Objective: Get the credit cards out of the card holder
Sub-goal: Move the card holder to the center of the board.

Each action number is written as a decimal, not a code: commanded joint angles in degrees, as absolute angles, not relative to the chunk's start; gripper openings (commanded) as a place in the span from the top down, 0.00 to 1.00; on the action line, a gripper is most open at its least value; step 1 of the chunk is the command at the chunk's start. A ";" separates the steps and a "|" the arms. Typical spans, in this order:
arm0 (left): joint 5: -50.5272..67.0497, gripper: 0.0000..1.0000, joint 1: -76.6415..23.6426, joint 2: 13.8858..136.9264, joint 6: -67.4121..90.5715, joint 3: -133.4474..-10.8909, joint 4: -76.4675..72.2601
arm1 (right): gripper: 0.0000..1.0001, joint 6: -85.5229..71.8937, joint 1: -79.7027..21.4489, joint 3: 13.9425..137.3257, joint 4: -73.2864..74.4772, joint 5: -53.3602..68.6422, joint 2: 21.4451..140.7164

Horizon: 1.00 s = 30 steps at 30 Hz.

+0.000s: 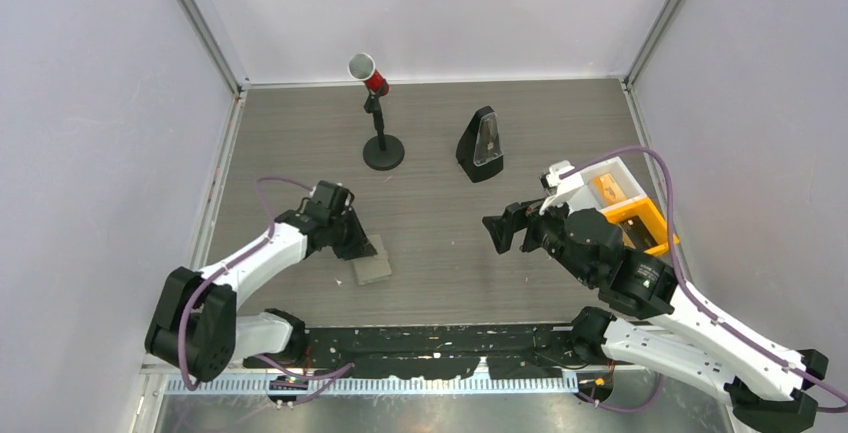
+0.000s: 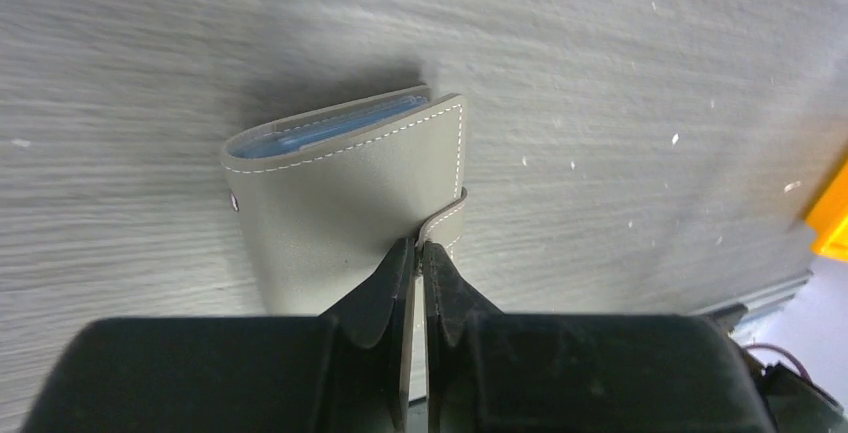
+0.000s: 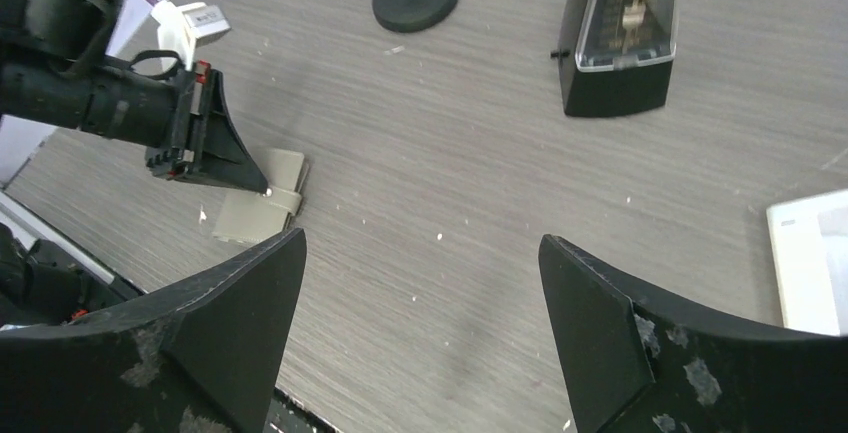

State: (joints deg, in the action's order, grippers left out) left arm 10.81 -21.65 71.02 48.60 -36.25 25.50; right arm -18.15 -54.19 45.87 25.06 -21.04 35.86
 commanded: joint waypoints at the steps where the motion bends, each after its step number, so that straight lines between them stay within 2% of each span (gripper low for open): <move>1: 13.18 0.93 -26.14 68.50 54.26 -35.39 19.57 | 0.06 -22.61 -54.20 44.70 26.89 -22.79 35.79; 2: 13.60 0.89 -26.64 68.33 54.39 -35.58 19.40 | 0.07 -23.69 -54.18 44.57 27.42 -23.10 36.00; 7: 15.33 0.58 -26.89 66.72 51.93 -38.21 22.01 | 0.11 -27.66 -54.14 45.31 29.43 -24.10 40.01; 10: 10.91 0.48 -26.85 63.72 48.56 -40.67 28.51 | 0.16 -31.48 -54.14 46.27 29.96 -23.23 43.73; 15: 4.91 0.38 -26.81 55.56 44.69 -42.67 37.22 | 0.27 -36.25 -54.75 46.47 27.40 -21.40 49.84; 19: 4.42 0.36 -26.81 46.82 43.15 -41.66 40.16 | 0.33 -39.32 -56.79 47.55 24.13 -21.30 56.55; 23: 3.95 0.36 -26.76 39.39 39.86 -42.05 44.27 | 0.35 -41.99 -59.36 49.37 19.53 -20.82 64.52; 30: -6.48 0.35 -26.74 32.53 33.84 -45.19 53.82 | 0.35 -46.40 -64.37 57.50 14.68 -21.60 82.71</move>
State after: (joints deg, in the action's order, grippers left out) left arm 1.17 -26.74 35.05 39.05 -42.15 47.55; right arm -42.22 -61.80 52.10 20.16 -20.67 77.21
